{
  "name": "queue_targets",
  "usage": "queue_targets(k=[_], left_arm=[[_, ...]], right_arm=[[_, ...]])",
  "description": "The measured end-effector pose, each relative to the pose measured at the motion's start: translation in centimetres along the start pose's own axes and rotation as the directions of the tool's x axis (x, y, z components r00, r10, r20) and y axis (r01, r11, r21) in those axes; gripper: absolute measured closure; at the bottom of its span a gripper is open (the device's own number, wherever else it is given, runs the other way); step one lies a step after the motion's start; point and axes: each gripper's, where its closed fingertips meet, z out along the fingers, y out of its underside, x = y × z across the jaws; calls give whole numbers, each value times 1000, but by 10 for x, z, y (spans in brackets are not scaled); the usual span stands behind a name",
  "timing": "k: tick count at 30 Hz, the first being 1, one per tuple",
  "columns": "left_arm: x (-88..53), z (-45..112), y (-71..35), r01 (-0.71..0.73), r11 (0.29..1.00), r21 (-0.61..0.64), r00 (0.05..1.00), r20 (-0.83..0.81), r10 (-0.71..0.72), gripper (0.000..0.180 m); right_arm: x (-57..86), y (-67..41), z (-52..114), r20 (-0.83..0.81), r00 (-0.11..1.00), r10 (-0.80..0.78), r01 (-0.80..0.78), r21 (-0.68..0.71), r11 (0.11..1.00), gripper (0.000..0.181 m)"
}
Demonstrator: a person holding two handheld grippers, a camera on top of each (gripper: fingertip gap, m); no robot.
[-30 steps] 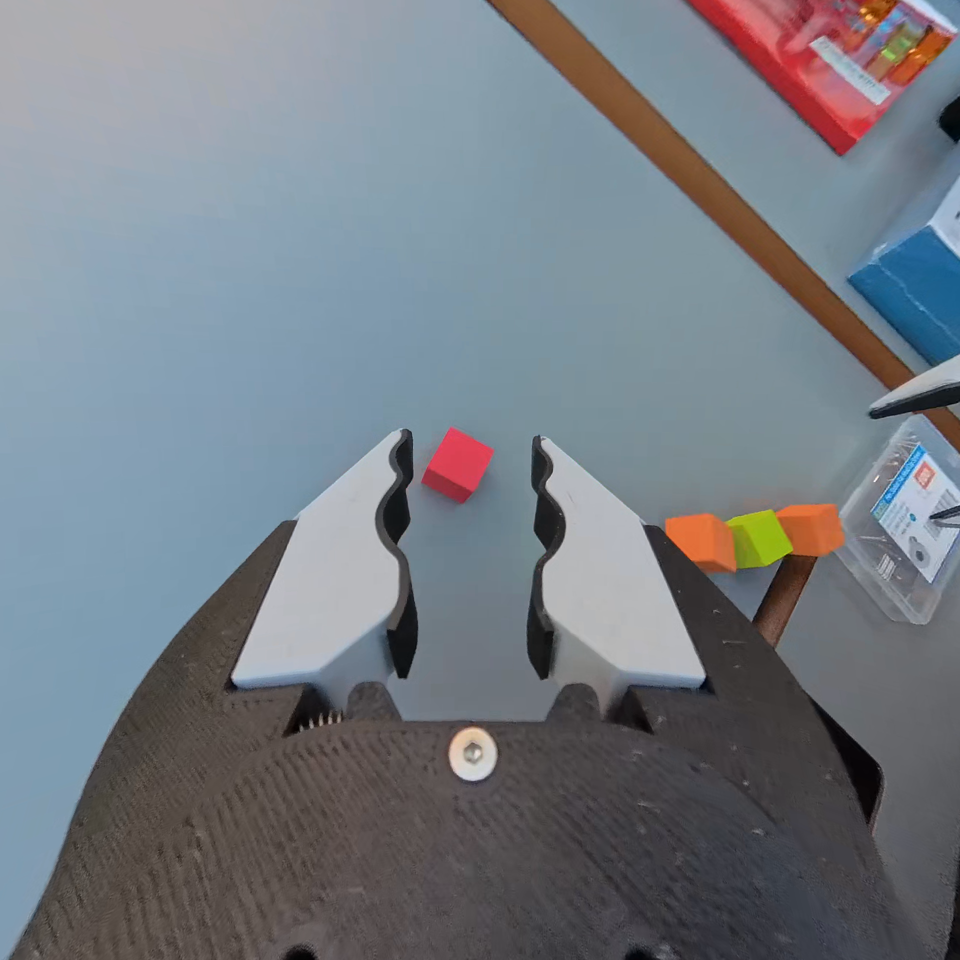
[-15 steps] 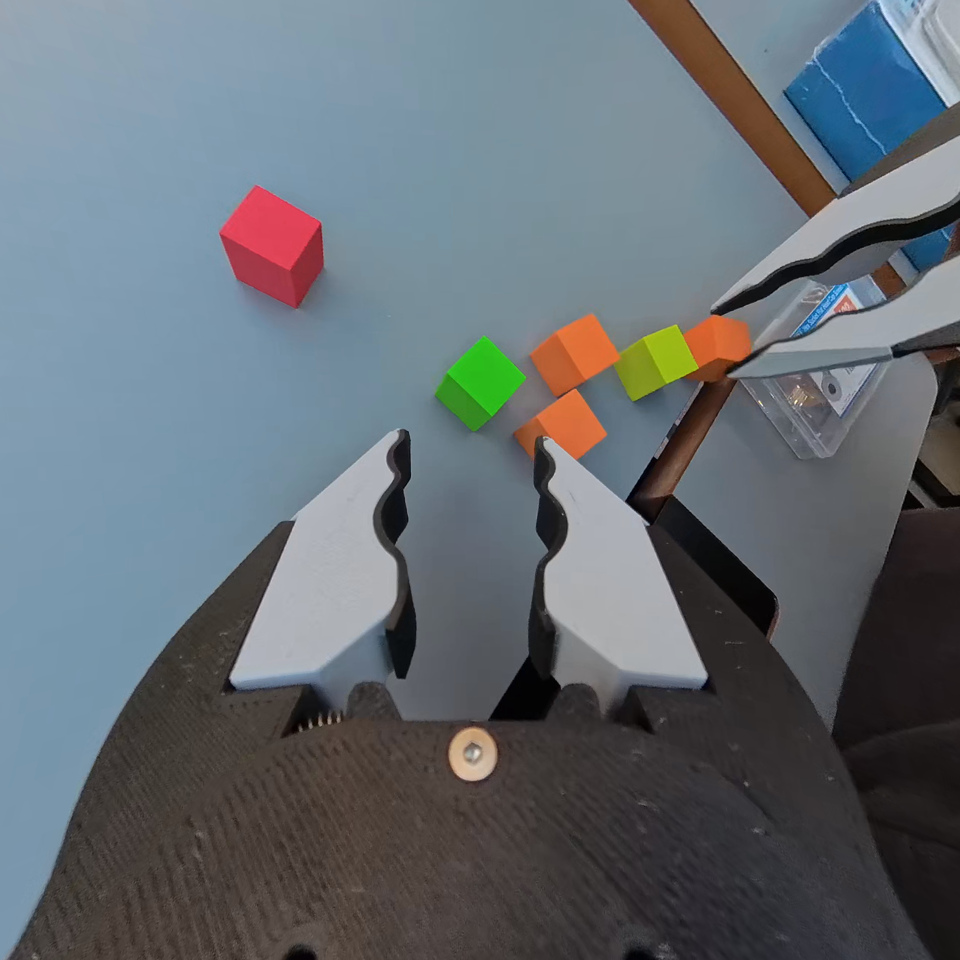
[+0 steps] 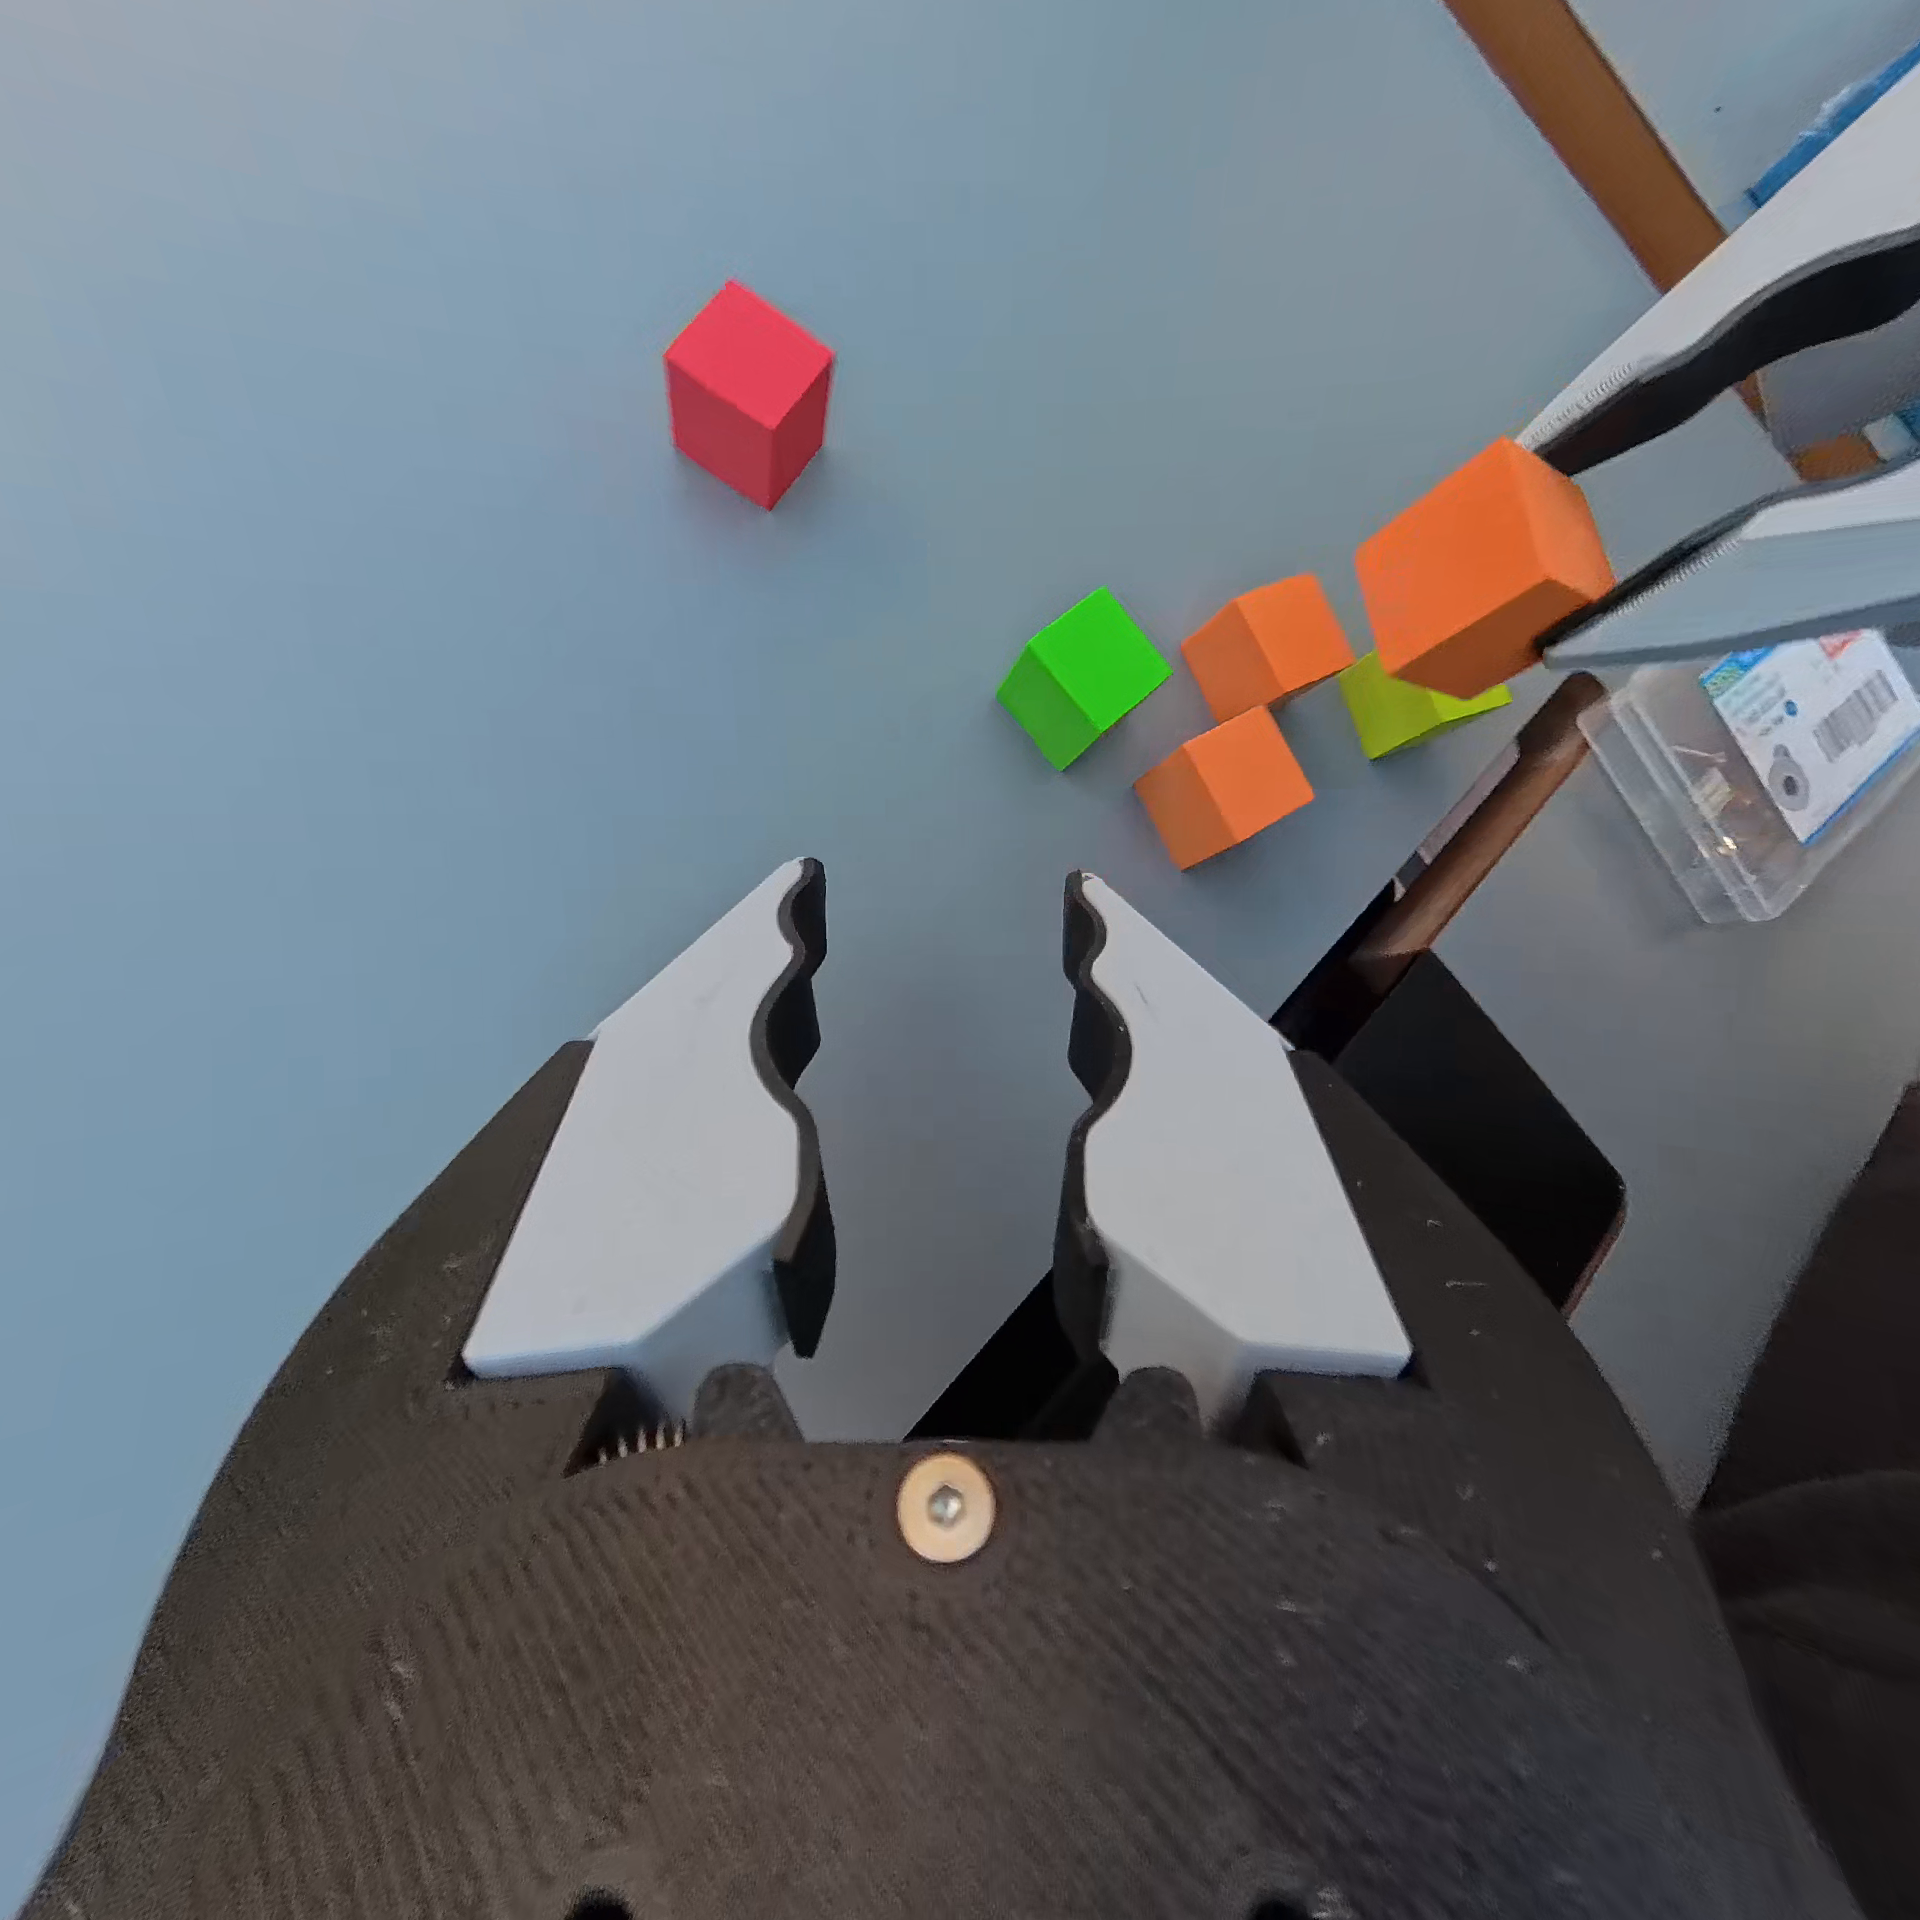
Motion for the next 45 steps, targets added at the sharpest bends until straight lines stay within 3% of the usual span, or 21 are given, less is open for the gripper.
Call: queue_targets(k=[4,8,12,19,25,33,45], left_arm=[[-38,-20,15,93,995,27,988,123,-96,138],[-59,-39,27,69,997,18,976,206,-71,139],[-60,-46,36,89,996,22,973,211,-92,139],[-40,-34,38,83,996,12,988,129,-84,139],[-15,-13,27,3,1000,-6,999,42,-3,138],[-7,1,28,35,998,-52,999,26,-33,146],[5,-2,31,93,995,-40,995,-42,-95,147]], right_arm=[[-24,-24,54,79,985,-152,157,-55,986,157],[-30,-16,105,149,965,-216,240,-167,956,156],[-29,-16,116,159,947,-279,307,-192,932,135],[-5,-15,65,68,985,-161,168,-110,980,134],[4,32,32,1,983,-181,178,-182,967,139],[-4,40,54,20,996,-92,94,-179,979,149],[-15,-21,68,54,982,-183,187,-107,976,154]])
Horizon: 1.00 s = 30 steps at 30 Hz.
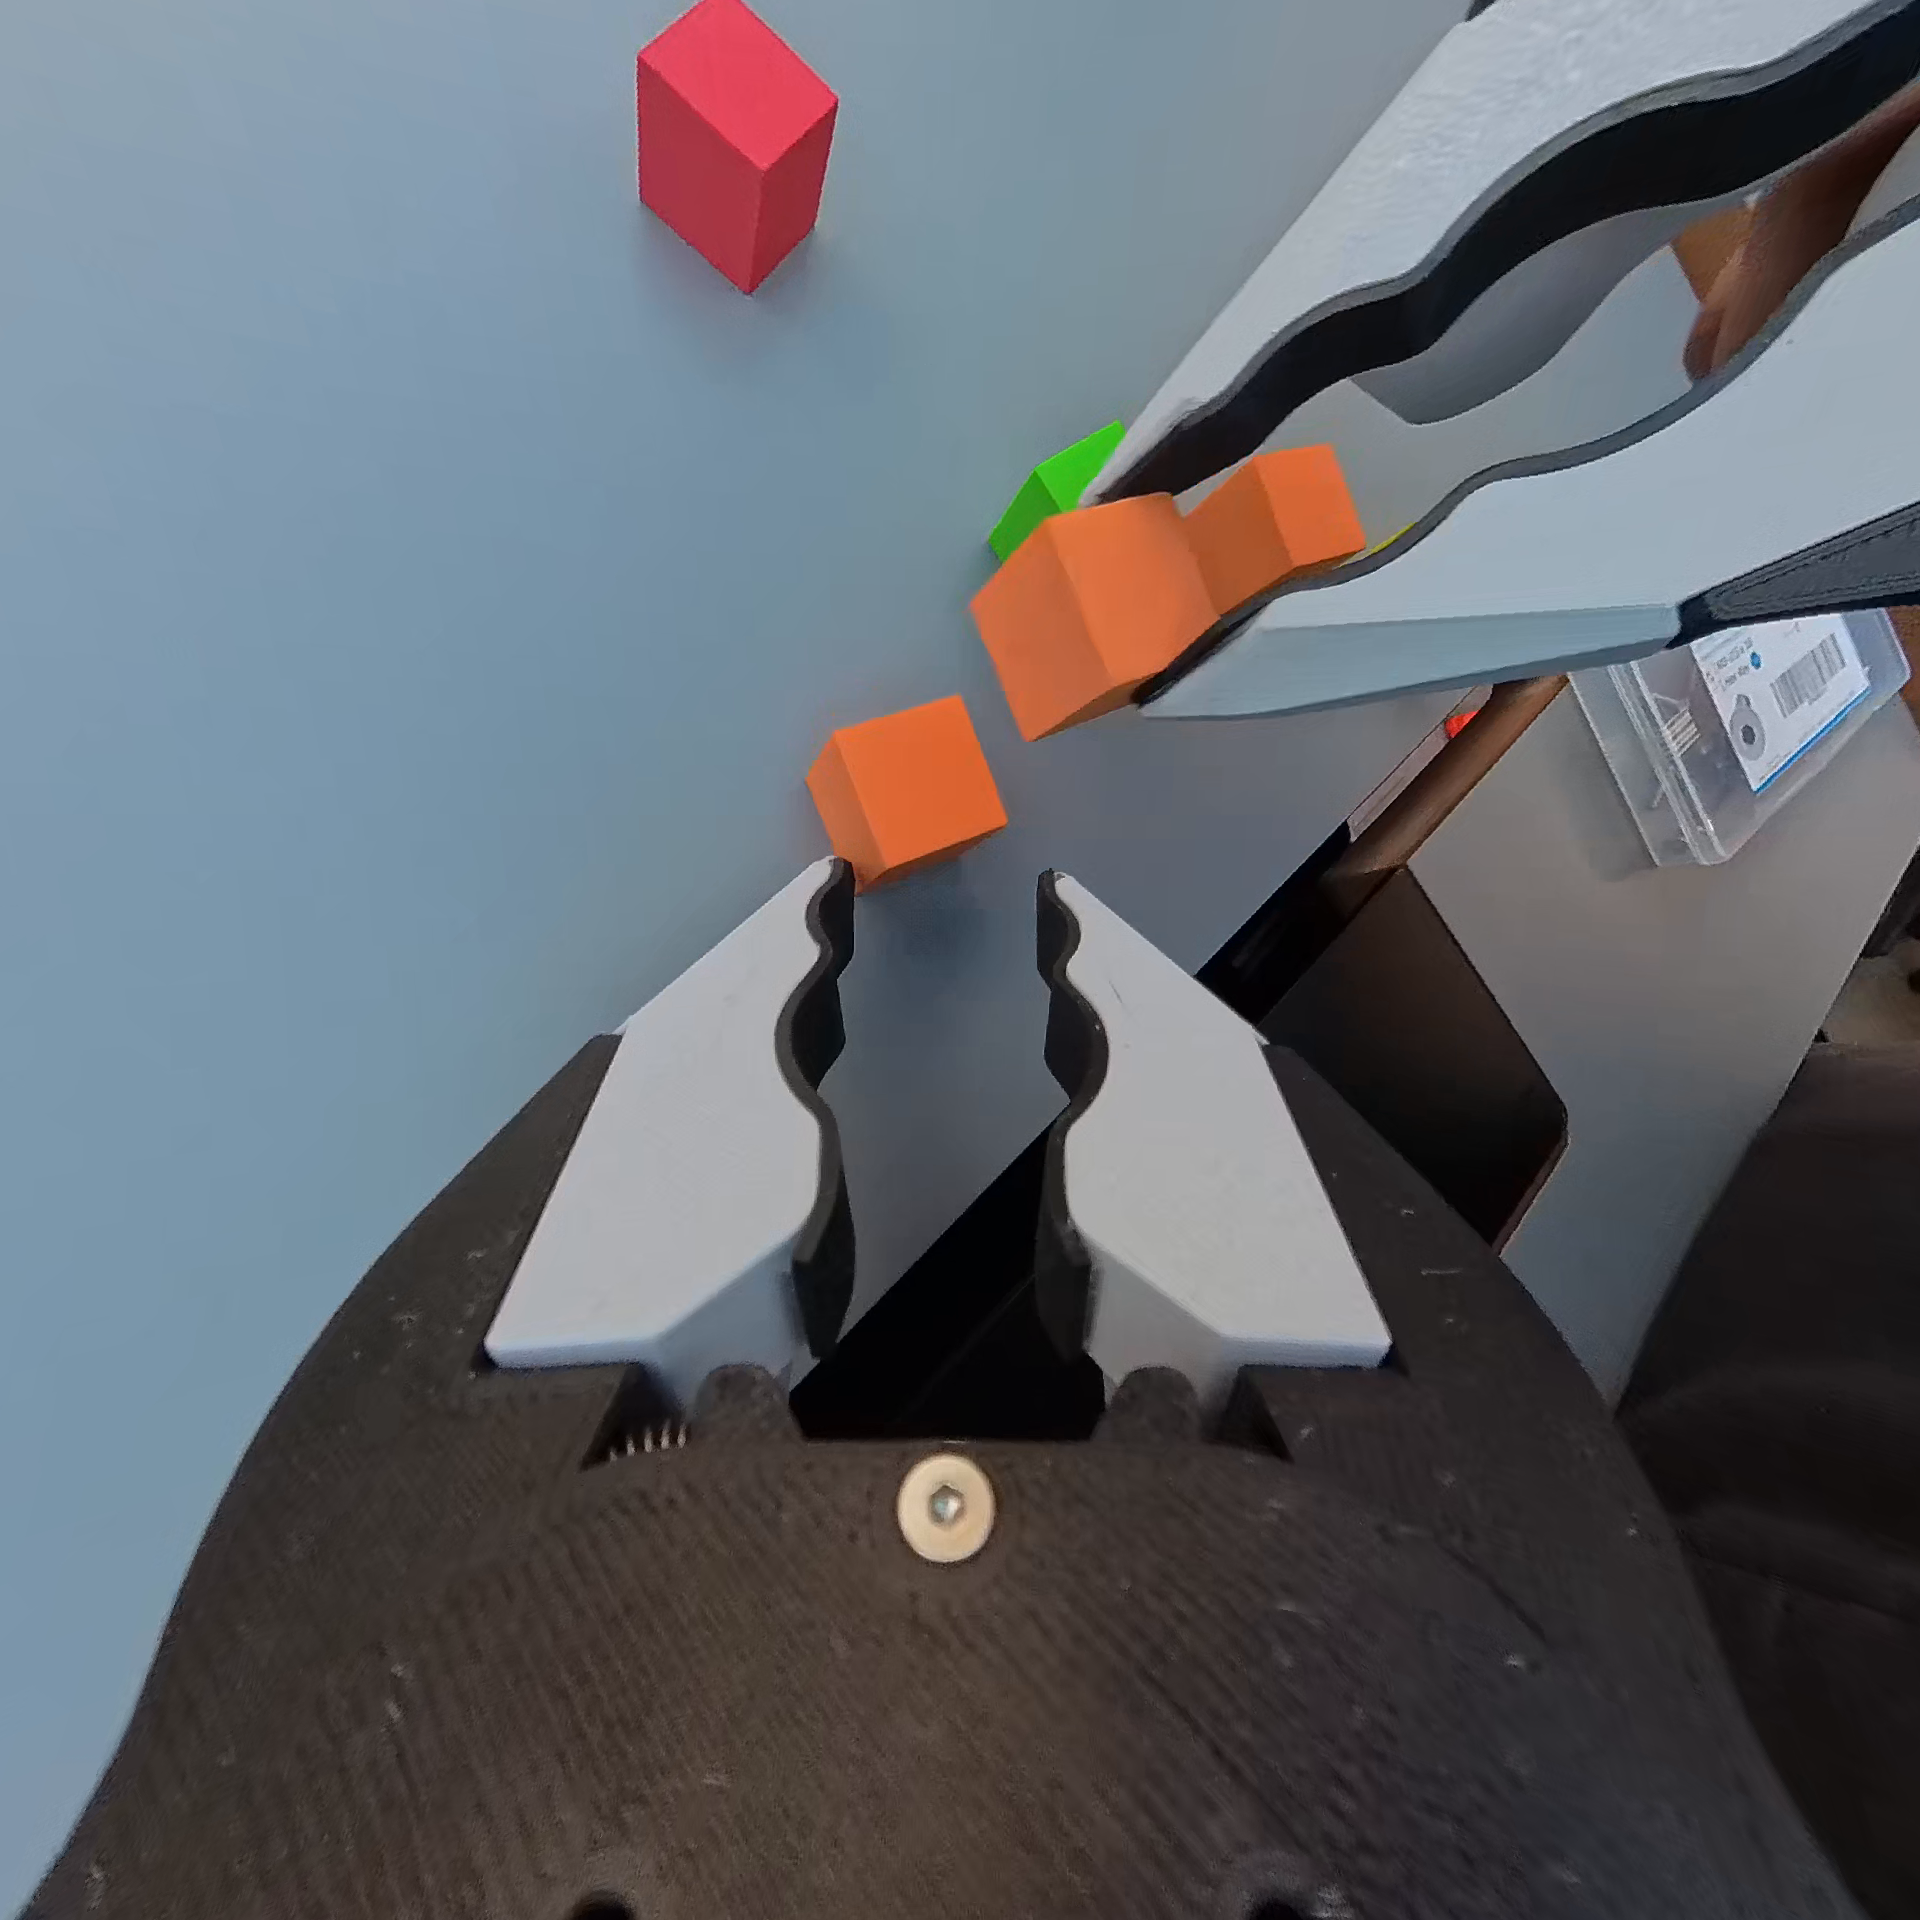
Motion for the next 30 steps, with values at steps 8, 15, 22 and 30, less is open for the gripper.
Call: queue_targets(k=[8,15,22,30], left_arm=[[7,-1,0,-12,1000,-5,1000,-17,12,147],[5,-2,-2,14,1000,6,999,-35,-14,147],[3,-6,-2,-2,1000,11,1000,-23,3,144],[-3,-21,-4,-3,999,44,1000,-21,4,140]], right_arm=[[-5,-18,16,12,996,-93,94,-89,992,154],[-11,-20,14,74,996,-55,60,-77,995,155],[-12,-12,23,75,995,-66,73,-94,993,143],[14,8,-7,-4,999,43,-43,-31,999,136]])
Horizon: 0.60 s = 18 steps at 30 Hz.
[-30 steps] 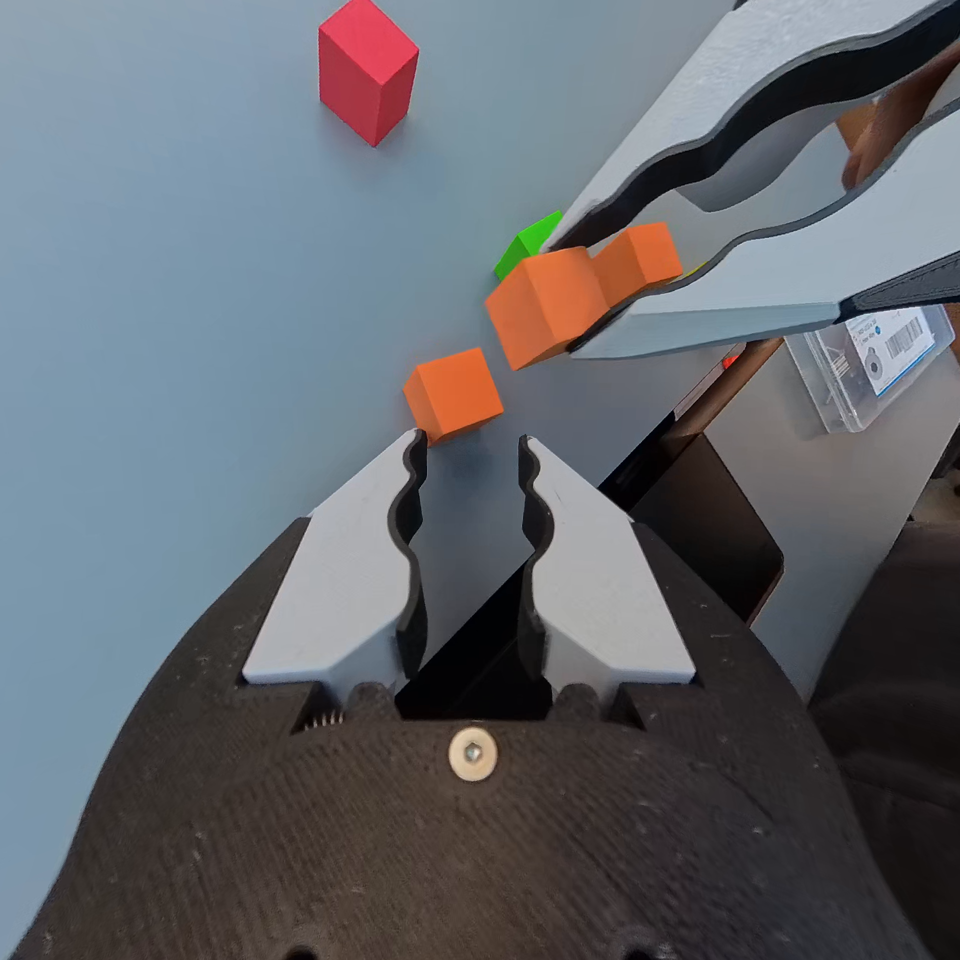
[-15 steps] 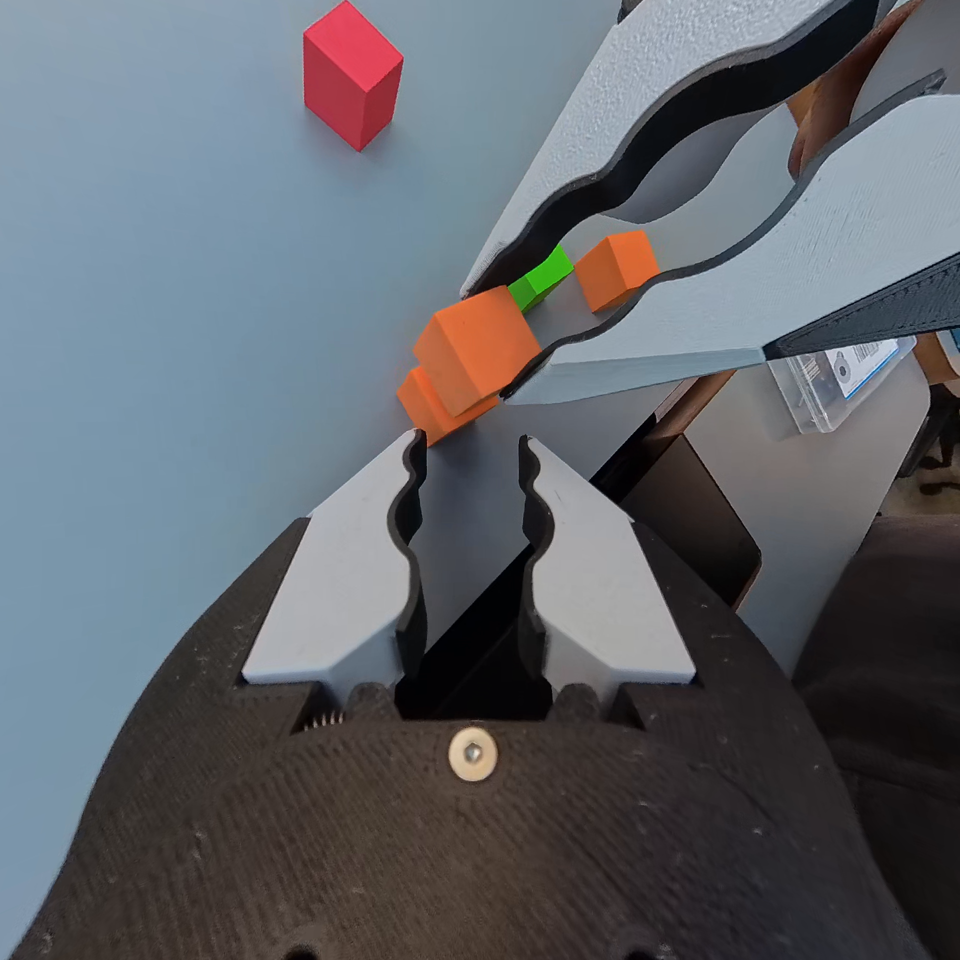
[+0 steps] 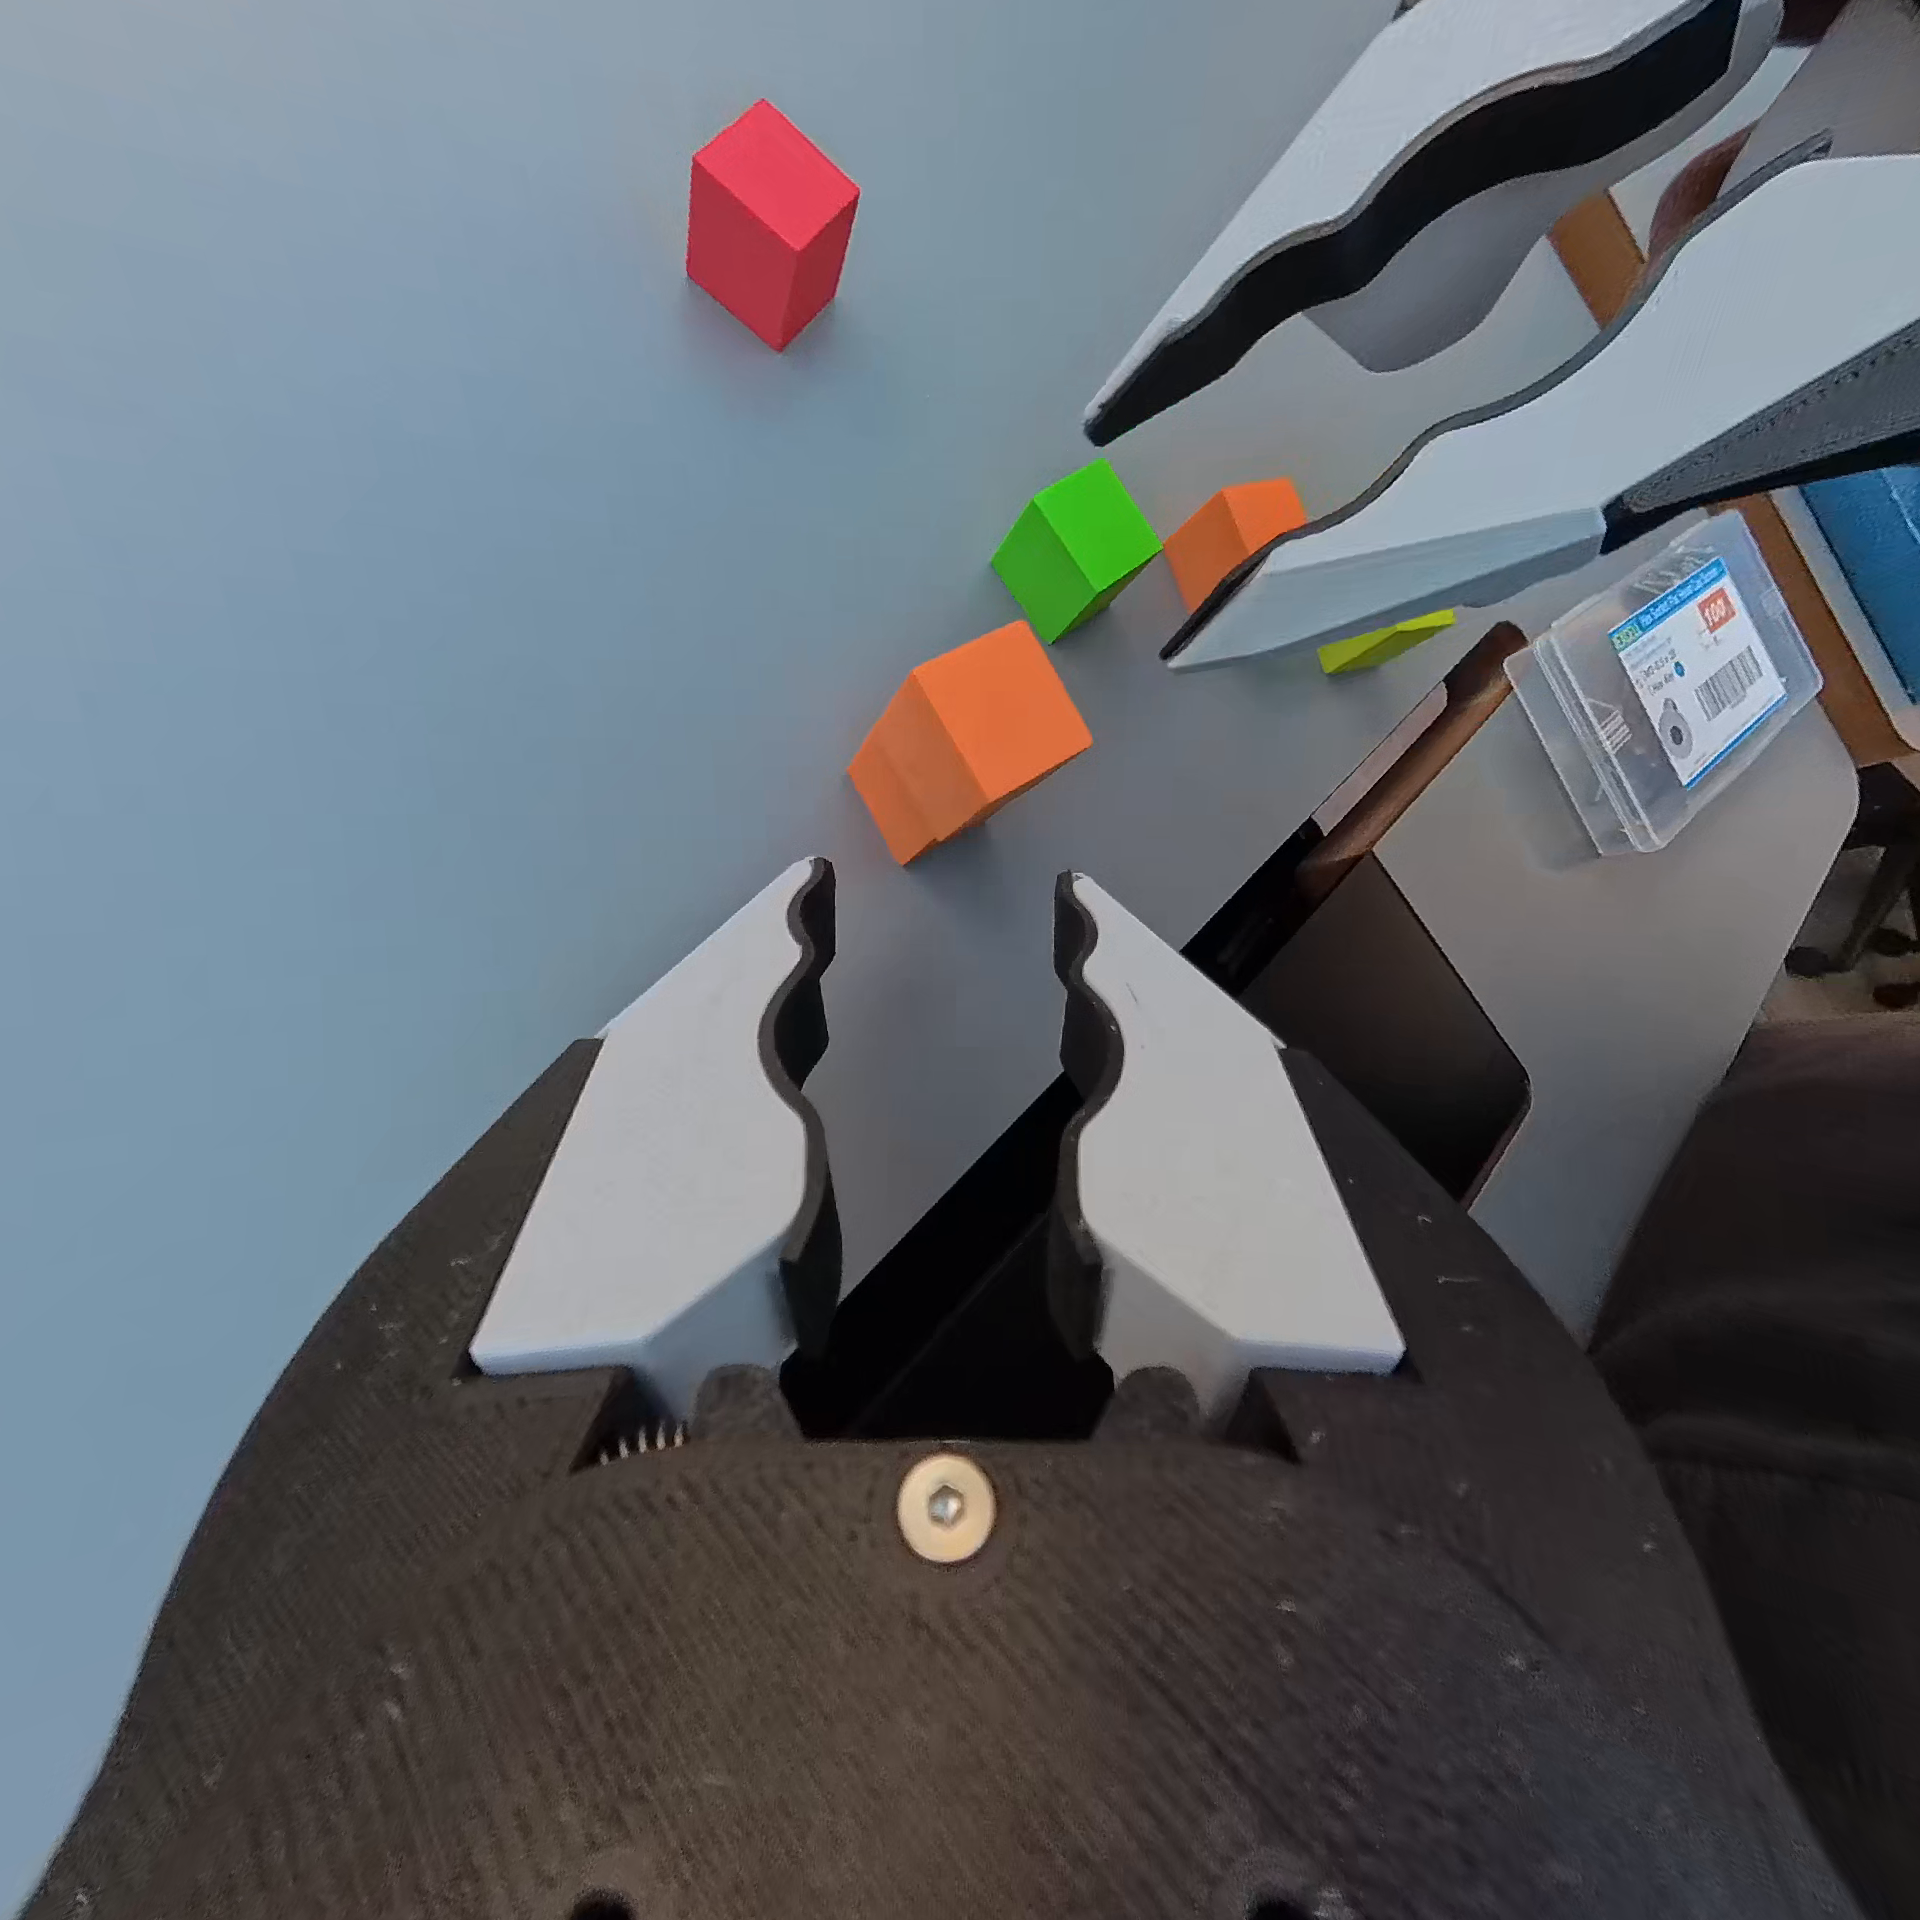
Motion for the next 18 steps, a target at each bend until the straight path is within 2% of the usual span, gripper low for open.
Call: queue_targets(k=[4,10,12,18], left_arm=[[-10,-9,-15,0,998,57,1000,12,-1,138],[-33,-22,-55,-18,986,164,998,68,7,132],[-37,-17,-72,-43,986,164,997,65,33,132],[-34,33,-107,-184,981,65,983,31,183,129]], right_arm=[[21,25,-9,-47,993,106,-106,-5,994,136],[26,33,8,-58,990,132,-133,-14,991,133],[26,32,16,-61,990,126,-128,-22,992,150],[34,9,-15,-99,986,137,-129,80,988,150]])
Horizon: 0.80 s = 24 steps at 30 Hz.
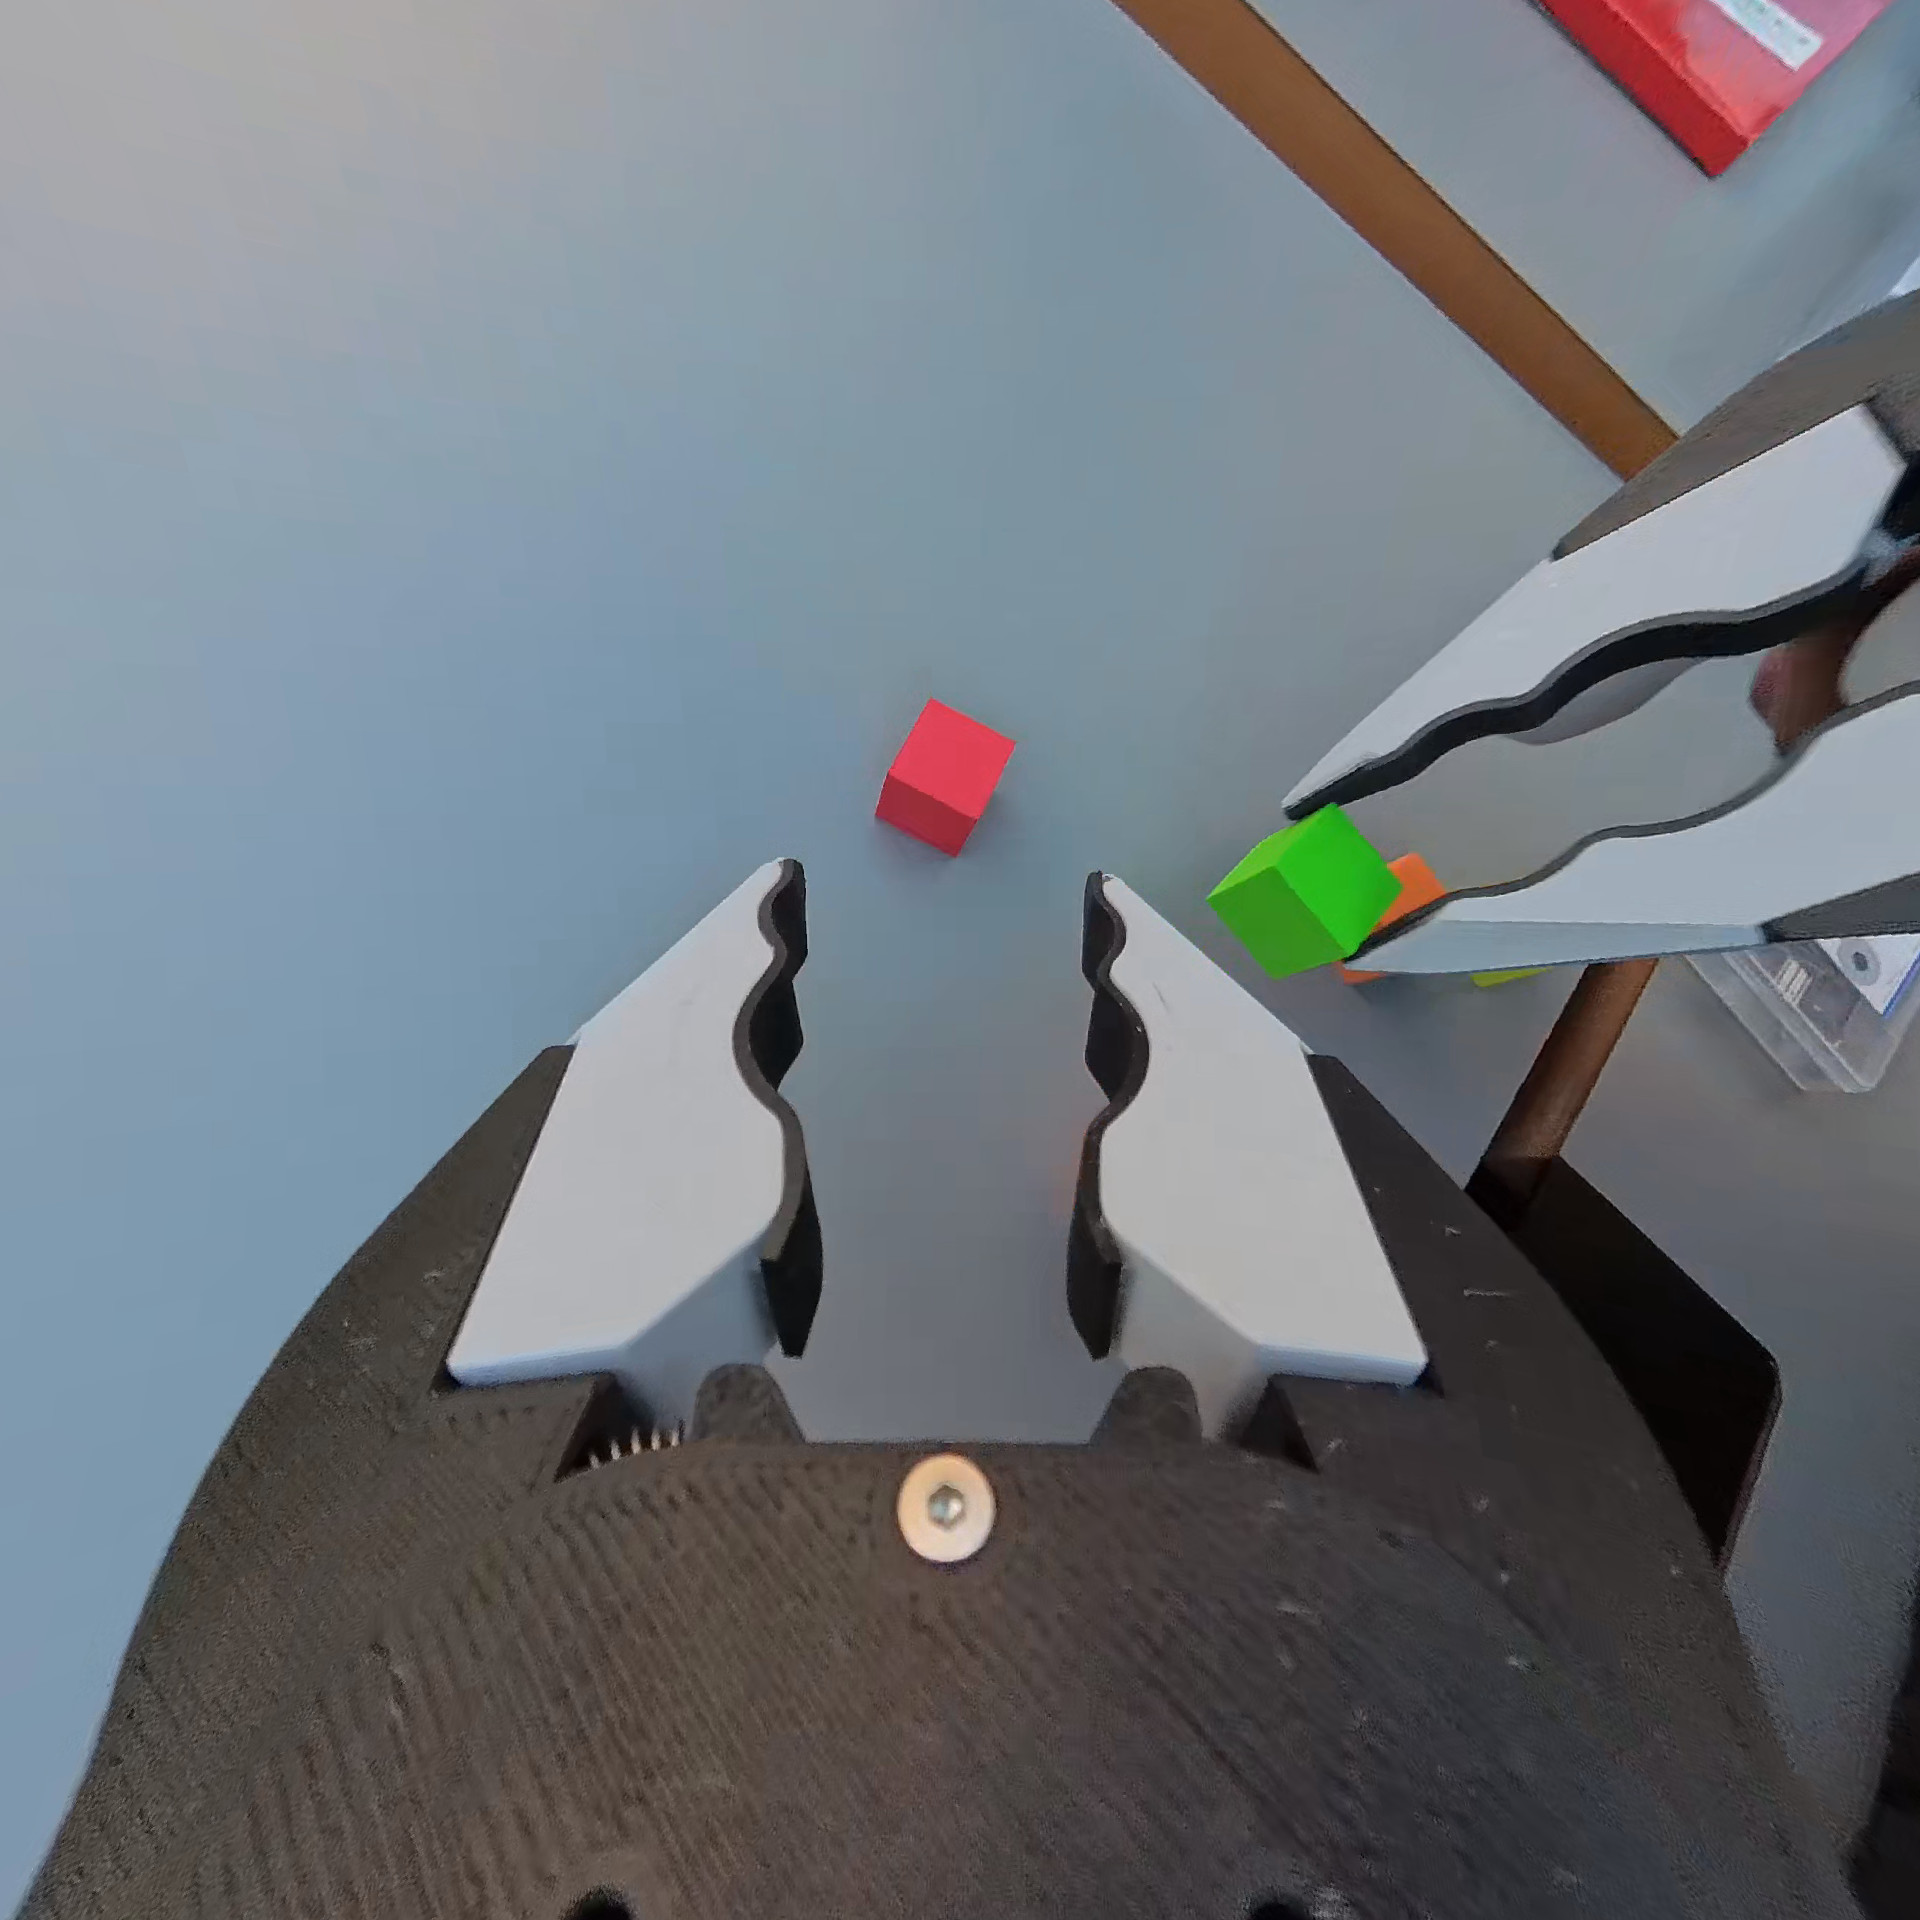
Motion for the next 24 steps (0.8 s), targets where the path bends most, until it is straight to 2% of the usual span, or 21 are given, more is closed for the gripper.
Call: queue_targets(k=[6,8,10,17,24], left_arm=[[6,58,-2,-113,986,-124,993,-54,108,137],[0,67,3,-133,978,-162,991,-29,130,154],[-1,64,3,-142,976,-163,990,-36,138,155],[-13,-17,-3,-106,994,-33,993,48,108,155],[-10,-100,42,10,1000,8,994,108,-11,155]], right_arm=[[9,-9,-39,-21,994,103,-101,92,991,150],[6,-9,-46,-11,991,135,-133,116,984,150],[4,-7,-49,-6,989,150,-148,123,981,150],[-19,-17,-37,43,997,58,-62,107,992,150],[-62,-41,-3,133,985,-107,99,66,993,149]])
